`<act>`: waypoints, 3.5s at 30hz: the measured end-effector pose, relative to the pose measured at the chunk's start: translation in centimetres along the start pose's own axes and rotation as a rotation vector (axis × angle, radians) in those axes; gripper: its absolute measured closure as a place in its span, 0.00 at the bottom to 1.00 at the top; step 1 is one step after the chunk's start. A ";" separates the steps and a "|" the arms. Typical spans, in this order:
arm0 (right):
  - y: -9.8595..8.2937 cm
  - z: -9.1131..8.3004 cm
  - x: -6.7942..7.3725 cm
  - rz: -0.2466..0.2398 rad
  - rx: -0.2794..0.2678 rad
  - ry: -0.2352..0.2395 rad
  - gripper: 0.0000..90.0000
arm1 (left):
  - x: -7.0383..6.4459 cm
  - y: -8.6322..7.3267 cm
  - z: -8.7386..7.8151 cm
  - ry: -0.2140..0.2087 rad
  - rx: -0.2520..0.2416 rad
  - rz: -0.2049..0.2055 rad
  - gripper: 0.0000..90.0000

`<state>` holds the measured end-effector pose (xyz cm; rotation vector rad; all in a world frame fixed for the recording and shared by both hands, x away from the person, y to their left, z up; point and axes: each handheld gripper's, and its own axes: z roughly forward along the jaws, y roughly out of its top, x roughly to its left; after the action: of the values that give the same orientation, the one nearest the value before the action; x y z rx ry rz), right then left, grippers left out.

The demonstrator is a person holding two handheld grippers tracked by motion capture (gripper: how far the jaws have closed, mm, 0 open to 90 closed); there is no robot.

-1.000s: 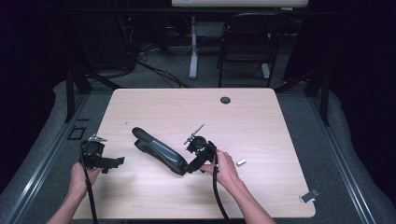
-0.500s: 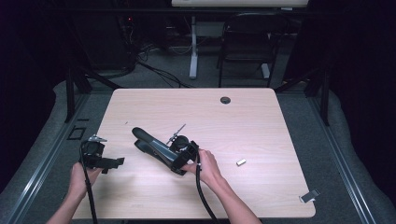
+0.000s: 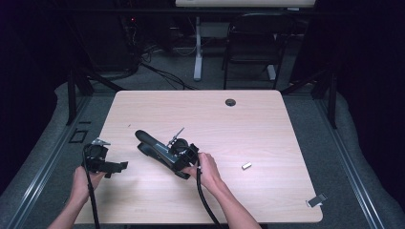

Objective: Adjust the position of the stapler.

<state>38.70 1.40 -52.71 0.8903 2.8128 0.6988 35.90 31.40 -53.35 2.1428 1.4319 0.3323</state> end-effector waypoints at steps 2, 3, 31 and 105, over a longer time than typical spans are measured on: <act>0.0 0.0 0.3 0.000 -0.005 -0.019 0.50 | -0.1 0.0 0.0 -0.001 0.002 0.002 0.00; 0.0 0.0 0.3 0.000 -0.005 -0.019 0.50 | -0.1 0.0 0.0 -0.002 0.002 0.003 0.00; -2.9 -1.4 -0.7 0.086 -0.025 -0.066 0.50 | 0.2 -0.5 -0.4 0.000 -0.002 -0.003 0.00; -9.9 -5.1 -2.8 0.324 -0.111 -0.005 0.49 | -1.4 0.8 0.5 -0.011 0.021 0.009 0.02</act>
<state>34.65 -9.37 -52.86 1.3387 2.6200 0.8796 36.18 29.76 -53.19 2.1650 1.4266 0.3096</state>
